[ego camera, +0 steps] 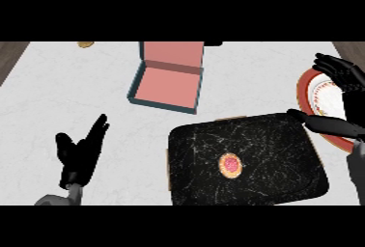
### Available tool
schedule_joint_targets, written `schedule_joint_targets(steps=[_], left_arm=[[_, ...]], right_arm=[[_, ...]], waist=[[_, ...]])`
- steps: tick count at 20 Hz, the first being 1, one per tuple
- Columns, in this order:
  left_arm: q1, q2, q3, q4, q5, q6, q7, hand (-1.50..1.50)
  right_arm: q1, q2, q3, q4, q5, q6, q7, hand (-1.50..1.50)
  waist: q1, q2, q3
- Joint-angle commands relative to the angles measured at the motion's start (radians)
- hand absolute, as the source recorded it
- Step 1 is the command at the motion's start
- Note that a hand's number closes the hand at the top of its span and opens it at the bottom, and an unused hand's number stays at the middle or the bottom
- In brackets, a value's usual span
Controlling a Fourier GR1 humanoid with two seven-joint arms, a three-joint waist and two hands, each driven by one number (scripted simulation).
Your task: Pick the cupcake from the tray and place it in the plate
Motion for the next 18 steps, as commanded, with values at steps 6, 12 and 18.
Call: schedule_joint_targets(steps=[6, 12, 18], left_arm=[[0.021, -0.041, -0.018, -0.018, -0.003, -0.006, 0.034, 0.00], [0.048, -0.028, -0.006, -0.012, -0.005, -0.036, 0.017, 0.00], [0.017, -0.030, 0.005, -0.047, -0.019, -0.032, 0.080, 0.00]], right_arm=[[0.071, -0.224, 0.084, -0.127, 0.107, 0.200, 0.156, -1.50], [0.100, -0.299, 0.196, -0.305, 0.152, 0.330, 0.339, -1.50], [0.033, -0.183, 0.371, -0.433, 0.278, 0.298, 0.626, -1.50]], waist=[[0.002, 0.001, -0.006], [-0.002, -0.001, -0.006], [0.007, 0.001, -0.005]])
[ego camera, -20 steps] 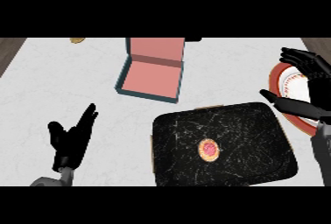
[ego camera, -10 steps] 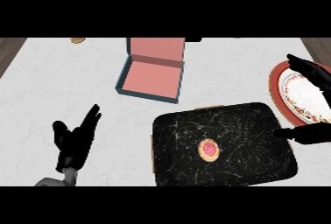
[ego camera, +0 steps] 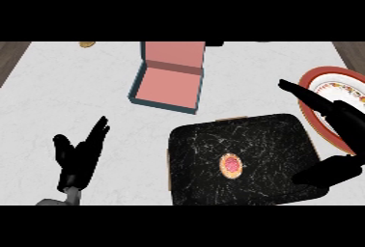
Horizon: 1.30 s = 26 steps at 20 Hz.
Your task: Pick the cupcake from the tray and place it in the plate
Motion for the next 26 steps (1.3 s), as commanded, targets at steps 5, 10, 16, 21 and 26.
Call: schedule_joint_targets(steps=[5, 10, 16, 21, 26], left_arm=[[-0.011, -0.050, 0.029, 0.141, -0.026, -0.060, -0.087, 0.00], [0.026, -0.034, 0.037, 0.066, -0.031, -0.069, -0.042, 0.00], [0.048, -0.059, 0.038, -0.016, -0.058, -0.054, 0.027, 0.00], [0.056, -0.045, 0.082, -0.062, -0.051, -0.106, 0.070, 0.00], [0.061, -0.131, 0.034, -0.020, -0.126, -0.038, 0.007, 0.00]], right_arm=[[0.031, 0.089, 0.106, 0.003, 0.190, -0.003, 0.043, -1.50], [0.030, 0.175, 0.232, -0.046, 0.283, 0.018, 0.218, -1.50], [0.020, 0.264, 0.244, -0.027, 0.285, 0.087, 0.264, -1.50], [0.086, 0.311, 0.268, 0.015, 0.397, 0.045, 0.170, -1.50], [0.095, 0.315, 0.312, -0.052, 0.489, 0.072, 0.272, -1.50]], waist=[[-0.003, 0.006, -0.003], [0.001, 0.005, -0.003], [0.003, 0.005, -0.002], [0.003, 0.005, -0.002], [-0.001, 0.004, -0.003]])
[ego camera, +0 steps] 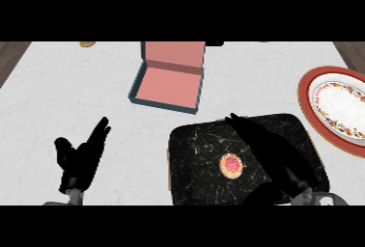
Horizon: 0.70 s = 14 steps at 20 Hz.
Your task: Pick the cupcake from the tray and place it in the plate
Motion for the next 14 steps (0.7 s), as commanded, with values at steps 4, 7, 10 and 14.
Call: schedule_joint_targets(steps=[4, 7, 10, 14], left_arm=[[-0.031, -0.034, 0.015, 0.023, -0.012, -0.004, 0.052, 0.00], [0.034, -0.014, 0.045, 0.032, 0.003, -0.076, -0.018, 0.00], [0.045, -0.073, -0.021, -0.020, -0.048, -0.009, 0.036, 0.00], [-0.004, -0.023, 0.060, 0.034, -0.013, -0.089, 0.023, 0.00]], right_arm=[[-0.037, 0.072, 0.043, 0.125, 0.156, -0.033, 0.008, -1.50], [0.084, 0.040, 0.049, 0.058, 0.180, -0.053, -0.062, -1.50], [-0.025, 0.150, 0.086, 0.119, 0.187, -0.005, 0.038, -1.50], [-0.017, 0.133, 0.052, 0.142, 0.202, 0.034, 0.000, -1.50]], waist=[[0.002, 0.004, -0.004], [-0.001, 0.003, -0.004], [0.004, 0.003, -0.004], [0.000, 0.003, -0.004]])
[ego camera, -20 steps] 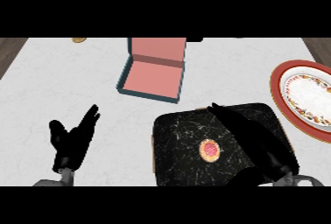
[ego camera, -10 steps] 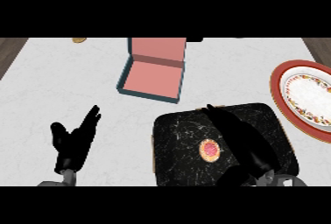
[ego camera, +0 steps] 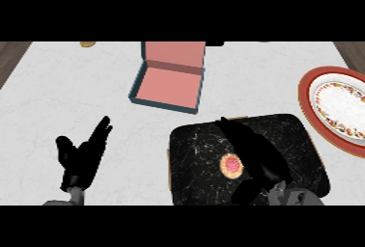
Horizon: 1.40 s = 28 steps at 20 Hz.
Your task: Pick the cupcake from the tray and place it in the plate
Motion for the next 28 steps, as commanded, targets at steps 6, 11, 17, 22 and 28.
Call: schedule_joint_targets(steps=[6, 11, 17, 22, 28], left_arm=[[0.069, -0.015, -0.007, -0.065, -0.011, -0.008, 0.047, 0.00], [-0.042, -0.035, 0.042, 0.076, -0.027, -0.023, 0.024, 0.00], [0.003, -0.033, 0.046, 0.051, -0.034, -0.028, 0.007, 0.00], [0.078, -0.024, 0.052, 0.008, -0.020, -0.037, -0.010, 0.00], [0.053, -0.033, 0.055, -0.027, -0.019, -0.009, 0.053, 0.00]], right_arm=[[-0.066, -0.052, 0.002, 0.151, 0.082, 0.014, -0.170, 1.50], [-0.014, -0.017, 0.040, 0.155, 0.179, -0.048, -0.208, 1.50], [-0.021, 0.000, -0.025, 0.105, 0.187, -0.171, -0.271, 1.50], [0.432, -0.230, 0.009, -0.256, 0.133, -0.324, -0.500, 1.50], [0.676, -0.298, -0.150, -0.506, 0.010, -0.514, -0.664, 1.50]], waist=[[0.004, 0.004, -0.005], [-0.004, 0.005, -0.006], [-0.004, 0.004, -0.005], [-0.055, -0.007, -0.004], [-0.061, -0.007, -0.004]])
